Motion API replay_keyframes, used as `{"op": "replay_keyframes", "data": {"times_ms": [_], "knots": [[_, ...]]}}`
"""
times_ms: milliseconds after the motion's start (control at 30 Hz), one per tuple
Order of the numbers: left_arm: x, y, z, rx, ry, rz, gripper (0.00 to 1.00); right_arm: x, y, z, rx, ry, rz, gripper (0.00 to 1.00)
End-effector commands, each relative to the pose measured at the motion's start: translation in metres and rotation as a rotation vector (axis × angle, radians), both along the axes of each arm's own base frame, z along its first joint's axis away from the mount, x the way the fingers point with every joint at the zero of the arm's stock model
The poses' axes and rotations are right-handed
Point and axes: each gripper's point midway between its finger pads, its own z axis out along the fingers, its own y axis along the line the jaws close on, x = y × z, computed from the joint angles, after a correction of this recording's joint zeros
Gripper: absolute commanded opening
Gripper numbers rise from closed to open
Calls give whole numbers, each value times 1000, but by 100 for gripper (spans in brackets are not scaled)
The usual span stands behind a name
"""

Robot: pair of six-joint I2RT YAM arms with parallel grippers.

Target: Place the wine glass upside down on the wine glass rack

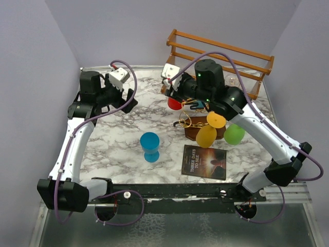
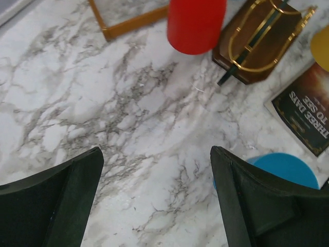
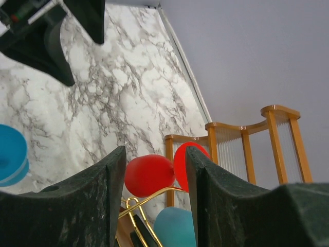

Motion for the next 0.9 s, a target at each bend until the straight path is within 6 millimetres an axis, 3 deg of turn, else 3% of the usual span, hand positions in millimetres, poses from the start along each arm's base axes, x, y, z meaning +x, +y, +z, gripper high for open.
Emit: {"op": "replay_keyframes", "data": {"times_ms": [0,167,567,867], "knots": [[-51,-31,-15,38,4,-256,87,-15,-20,33,100,29,28,50],[-75,-42,-40,151,39,-373,86,-10,-50,45,178,67,-7,51],[-82,-54,-76,353,87,-498,75,-13,-123,58,299,73,-96,59],[-79,-71,-101,489,122,-571,49,-20,-143,61,326,53,-110,62]]}}
